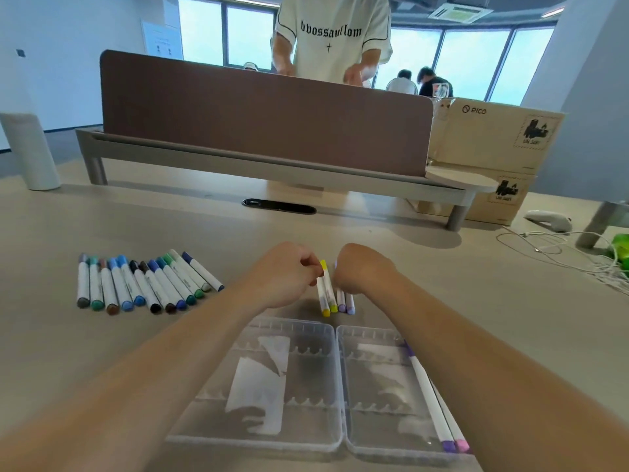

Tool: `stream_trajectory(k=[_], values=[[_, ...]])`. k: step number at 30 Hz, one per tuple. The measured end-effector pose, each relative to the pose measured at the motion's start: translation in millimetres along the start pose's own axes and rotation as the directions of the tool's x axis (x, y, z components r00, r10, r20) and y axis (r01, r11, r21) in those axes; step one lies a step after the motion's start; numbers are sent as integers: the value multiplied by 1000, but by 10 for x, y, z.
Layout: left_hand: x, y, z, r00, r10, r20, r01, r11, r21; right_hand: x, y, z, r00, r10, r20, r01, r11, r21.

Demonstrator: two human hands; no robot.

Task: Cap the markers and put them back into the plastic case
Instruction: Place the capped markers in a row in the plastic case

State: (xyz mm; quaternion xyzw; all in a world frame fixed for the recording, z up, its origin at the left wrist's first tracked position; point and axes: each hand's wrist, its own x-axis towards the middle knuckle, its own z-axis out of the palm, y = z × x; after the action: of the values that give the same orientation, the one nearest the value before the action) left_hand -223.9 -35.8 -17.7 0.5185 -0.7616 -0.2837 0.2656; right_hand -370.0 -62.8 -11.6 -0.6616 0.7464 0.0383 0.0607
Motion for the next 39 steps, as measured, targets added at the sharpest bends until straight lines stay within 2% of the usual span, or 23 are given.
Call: stream_trajectory(k=[4, 7, 12, 14, 16, 18, 21, 24, 26, 29, 33, 37, 39], values=[[22, -10, -9, 1000, -17, 4, 17, 1000, -9, 37, -93, -38, 986, 54, 156, -53, 999, -13], [2, -7, 27, 999, -31, 14, 31, 999, 7, 16, -121, -49, 963, 50, 264, -38, 998, -48], [-92, 74, 100, 999, -36, 8, 35, 996, 80, -178, 24, -115, 987, 5, 163, 1, 999, -38], [-165, 136, 137, 1000, -10, 3, 10, 995, 95, -378, 107, -163, 982, -23, 187, 27, 1000, -16], [-255, 196, 202, 1000, 0, 23, -2, 995, 96, -599, 217, -161, 975, -36, 220, 18, 996, 87], [-332, 269, 304, 998, 26, 60, -33, 992, 125, -827, 345, -145, 983, -32, 183, -2, 984, 180], [-485, 431, 449, 991, 73, 108, -95, 972, 216, -1181, 549, -152, 981, -23, 191, -23, 972, 234], [-618, 549, 583, 978, 123, 169, -158, 964, 215, -1497, 720, -169, 970, -24, 243, -50, 955, 291], [-673, 615, 663, 965, 162, 208, -205, 957, 206, -1631, 797, -134, 967, -30, 254, -49, 953, 298], [-745, 701, 750, 955, 149, 256, -204, 957, 206, -1717, 859, -39, 968, -61, 244, -26, 942, 335], [-797, 695, 784, 940, 147, 308, -240, 927, 289, -1677, 930, 38, 982, -47, 185, -18, 943, 331], [-866, 736, 732, 879, 211, 427, -324, 922, 211, -1660, 973, 67, 972, -89, 217, 18, 951, 309], [-857, 729, 730, 874, 204, 442, -313, 931, 188, -1637, 985, 79, 973, -93, 213, 26, 954, 299]])
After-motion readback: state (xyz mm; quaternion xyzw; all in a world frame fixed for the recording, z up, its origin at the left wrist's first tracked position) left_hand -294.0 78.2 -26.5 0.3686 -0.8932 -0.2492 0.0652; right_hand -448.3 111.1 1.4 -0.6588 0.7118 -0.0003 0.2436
